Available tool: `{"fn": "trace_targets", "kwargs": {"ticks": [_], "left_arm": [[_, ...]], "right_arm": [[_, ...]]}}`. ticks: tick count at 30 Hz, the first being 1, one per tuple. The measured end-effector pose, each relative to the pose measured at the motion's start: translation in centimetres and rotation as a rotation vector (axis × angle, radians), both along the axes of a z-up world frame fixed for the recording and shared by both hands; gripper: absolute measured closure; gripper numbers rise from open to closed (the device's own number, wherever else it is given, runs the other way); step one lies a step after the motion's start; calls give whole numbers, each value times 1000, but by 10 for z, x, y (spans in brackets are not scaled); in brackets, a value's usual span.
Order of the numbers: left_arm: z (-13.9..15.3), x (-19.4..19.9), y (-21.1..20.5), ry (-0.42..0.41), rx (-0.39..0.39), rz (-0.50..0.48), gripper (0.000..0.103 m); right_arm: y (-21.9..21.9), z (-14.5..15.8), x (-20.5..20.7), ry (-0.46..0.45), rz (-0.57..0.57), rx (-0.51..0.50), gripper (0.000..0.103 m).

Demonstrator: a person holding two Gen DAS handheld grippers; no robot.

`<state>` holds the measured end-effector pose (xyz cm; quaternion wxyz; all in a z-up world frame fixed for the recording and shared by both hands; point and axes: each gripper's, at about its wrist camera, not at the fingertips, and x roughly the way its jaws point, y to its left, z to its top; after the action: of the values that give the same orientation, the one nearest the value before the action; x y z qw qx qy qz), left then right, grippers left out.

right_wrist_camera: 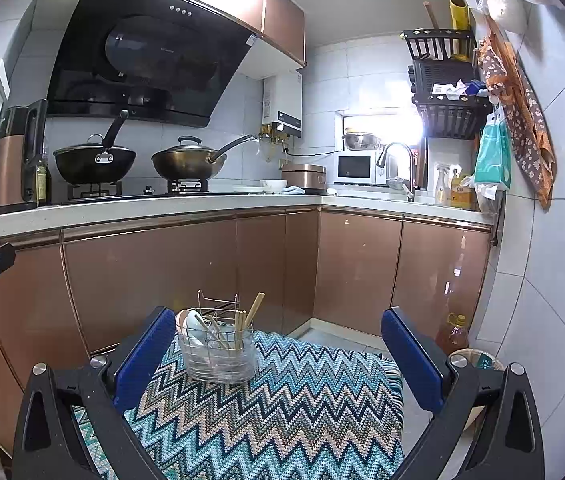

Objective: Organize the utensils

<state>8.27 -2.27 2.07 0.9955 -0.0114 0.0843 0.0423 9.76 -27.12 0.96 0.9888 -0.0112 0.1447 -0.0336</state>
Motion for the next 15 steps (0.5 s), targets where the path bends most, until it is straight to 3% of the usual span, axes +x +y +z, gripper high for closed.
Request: {"fn": "trace_targets", "kwargs": {"ticks": [15], "left_arm": [[1,-3,-3,-11,10,-13,21]], "right_arm": [[-4,1,-3,-7,-11,2,0]]}}
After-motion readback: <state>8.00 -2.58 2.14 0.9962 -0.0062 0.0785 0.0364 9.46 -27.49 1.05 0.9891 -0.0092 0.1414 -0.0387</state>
